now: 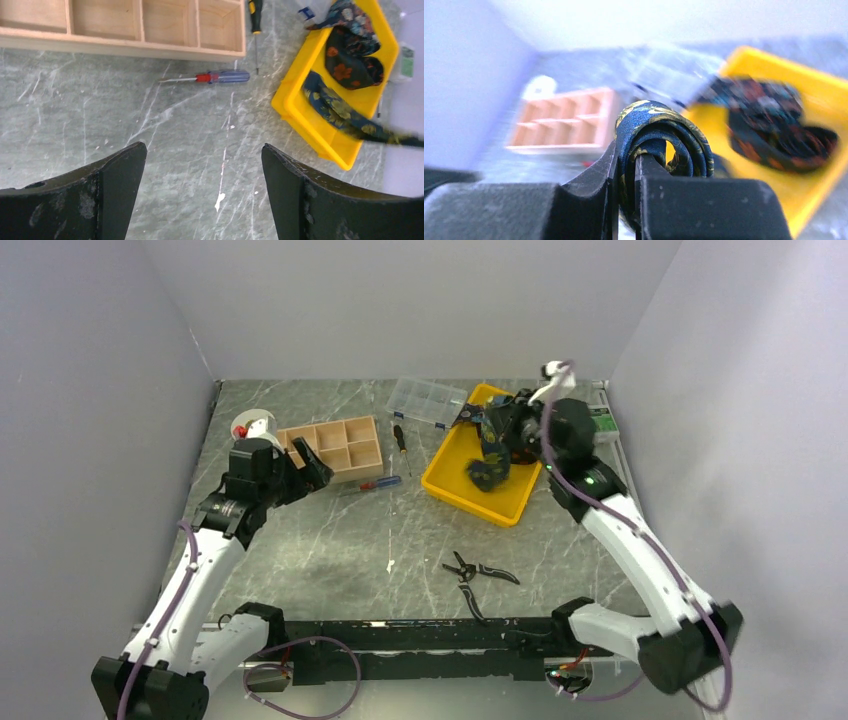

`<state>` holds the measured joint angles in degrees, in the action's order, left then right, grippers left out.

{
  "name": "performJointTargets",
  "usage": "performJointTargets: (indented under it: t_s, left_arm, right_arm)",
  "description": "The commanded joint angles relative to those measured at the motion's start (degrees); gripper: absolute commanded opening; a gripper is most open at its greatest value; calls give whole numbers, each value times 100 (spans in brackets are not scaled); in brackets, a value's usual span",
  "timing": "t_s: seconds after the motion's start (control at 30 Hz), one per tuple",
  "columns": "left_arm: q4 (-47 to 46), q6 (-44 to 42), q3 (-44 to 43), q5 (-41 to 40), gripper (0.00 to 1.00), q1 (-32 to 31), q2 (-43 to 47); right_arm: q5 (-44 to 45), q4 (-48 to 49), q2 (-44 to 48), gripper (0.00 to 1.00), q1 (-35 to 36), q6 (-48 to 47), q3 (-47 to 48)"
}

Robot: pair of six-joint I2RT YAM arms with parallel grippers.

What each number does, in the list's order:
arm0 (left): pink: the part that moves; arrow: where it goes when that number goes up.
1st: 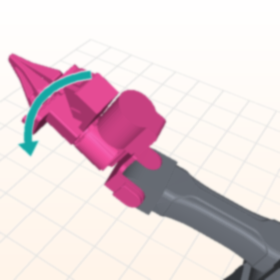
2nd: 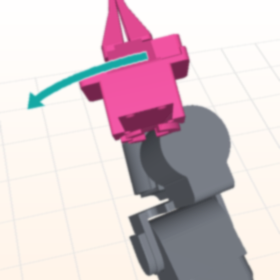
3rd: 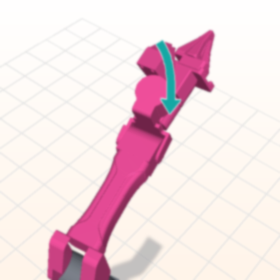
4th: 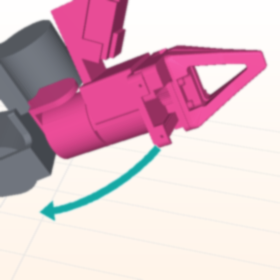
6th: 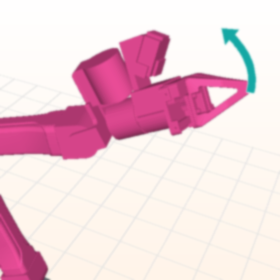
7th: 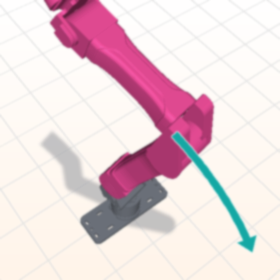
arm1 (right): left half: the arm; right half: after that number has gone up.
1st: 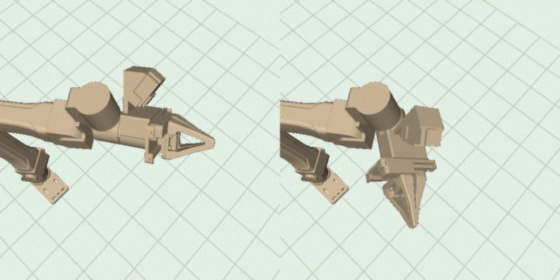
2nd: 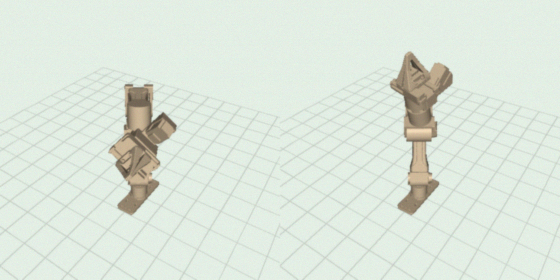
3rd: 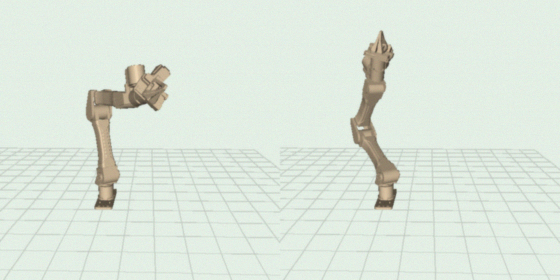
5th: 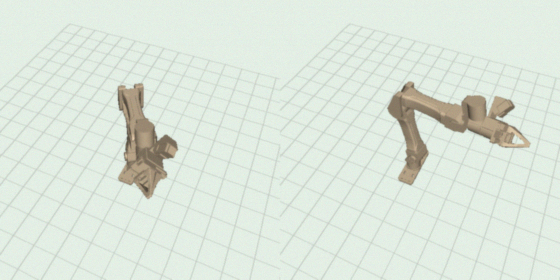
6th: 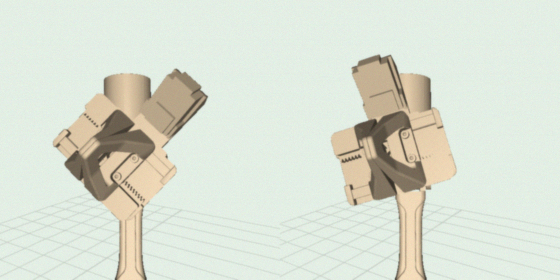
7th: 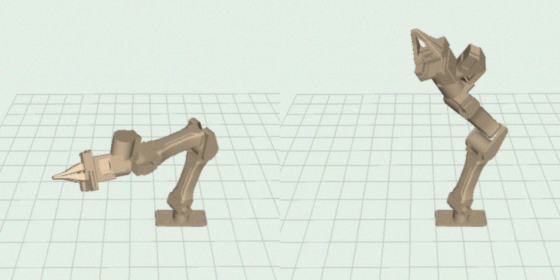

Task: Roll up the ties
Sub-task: Pick up the tie from the bin, then place the tie at the center of the board.

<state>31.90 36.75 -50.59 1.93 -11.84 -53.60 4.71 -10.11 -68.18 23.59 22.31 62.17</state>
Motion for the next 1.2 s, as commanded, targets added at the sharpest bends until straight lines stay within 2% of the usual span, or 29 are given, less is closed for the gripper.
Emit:
performJointTargets:
  t_s: [0.0,0.13,0.27,0.37,0.5,0.67,0.8,1.0,1.17]
  left_arm:
    - [-725,40,-422,559,91,-20,342]
    - [-1871,-127,-491,2321,91,-23,457]
    - [-3078,93,-345,3915,92,-41,501]
    - [-3891,315,-140,4604,94,-217,624]
    - [-4238,193,-177,4725,94,-763,768]
    - [-4432,-92,-395,4687,94,-1463,644]
    - [-4567,-307,-348,4635,94,-1694,547]
    - [-4357,-665,-412,4473,94,-1699,901]
    - [-4384,-866,-576,4470,94,-1699,1215]
  right_arm:
    - [-2030,758,814,0,40,309,183]
    - [-3090,1248,1472,0,55,585,6]
    - [-3240,1236,1958,0,131,544,-173]
    - [-3201,1510,2170,0,386,667,-526]
    - [-2820,1717,2011,0,1155,658,-471]
    - [-2114,1909,1391,0,2229,477,108]
    - [-1978,2386,989,0,2764,292,335]
    - [-3649,2697,726,0,2773,193,945]
    - [-5151,3041,548,0,2622,855,1618]
